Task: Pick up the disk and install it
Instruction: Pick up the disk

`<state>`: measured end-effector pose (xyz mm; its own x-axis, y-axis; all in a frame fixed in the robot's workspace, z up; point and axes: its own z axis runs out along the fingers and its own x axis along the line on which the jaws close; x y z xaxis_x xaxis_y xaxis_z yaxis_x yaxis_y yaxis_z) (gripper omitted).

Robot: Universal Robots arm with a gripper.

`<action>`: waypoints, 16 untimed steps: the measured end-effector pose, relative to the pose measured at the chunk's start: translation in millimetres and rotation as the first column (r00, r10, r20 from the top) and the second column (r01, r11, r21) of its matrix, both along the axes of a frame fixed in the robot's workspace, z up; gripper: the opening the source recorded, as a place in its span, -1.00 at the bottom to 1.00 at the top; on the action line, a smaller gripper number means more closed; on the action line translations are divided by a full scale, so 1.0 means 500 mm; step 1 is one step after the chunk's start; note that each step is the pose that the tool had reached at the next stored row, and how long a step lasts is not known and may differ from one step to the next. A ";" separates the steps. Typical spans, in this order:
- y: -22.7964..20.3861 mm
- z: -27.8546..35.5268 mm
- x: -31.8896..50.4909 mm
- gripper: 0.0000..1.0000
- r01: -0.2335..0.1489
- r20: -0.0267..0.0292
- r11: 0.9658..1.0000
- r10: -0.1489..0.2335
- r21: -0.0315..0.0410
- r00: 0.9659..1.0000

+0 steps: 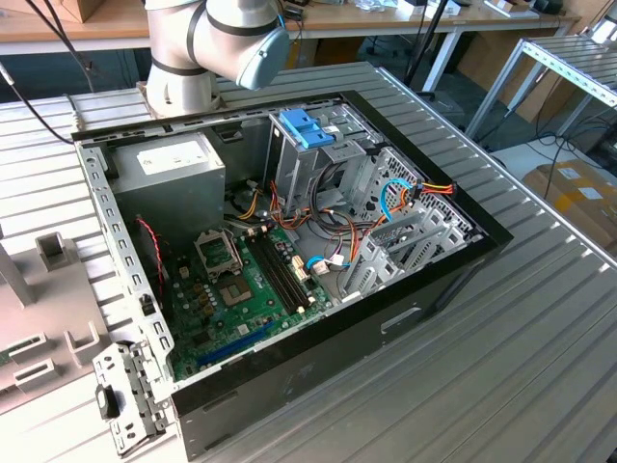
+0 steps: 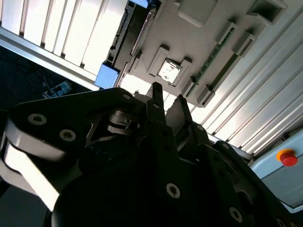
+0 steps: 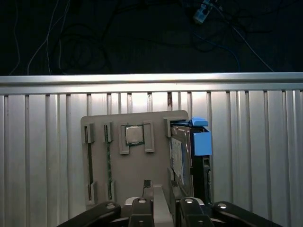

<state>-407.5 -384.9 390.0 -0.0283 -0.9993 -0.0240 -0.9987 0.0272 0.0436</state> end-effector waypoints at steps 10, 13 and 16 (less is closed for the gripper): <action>0.0013 0.000 0.000 -0.04 0.000 0.000 1.000 0.000 0.000 1.000; 0.0302 -0.010 0.000 -0.04 0.000 0.000 1.000 0.000 0.001 1.000; 0.0433 -0.018 0.000 -0.04 0.000 0.000 1.000 0.000 0.006 1.000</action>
<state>-407.5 -363.2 381.1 -0.0282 -0.9991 -0.0301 -0.9987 0.0269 0.0436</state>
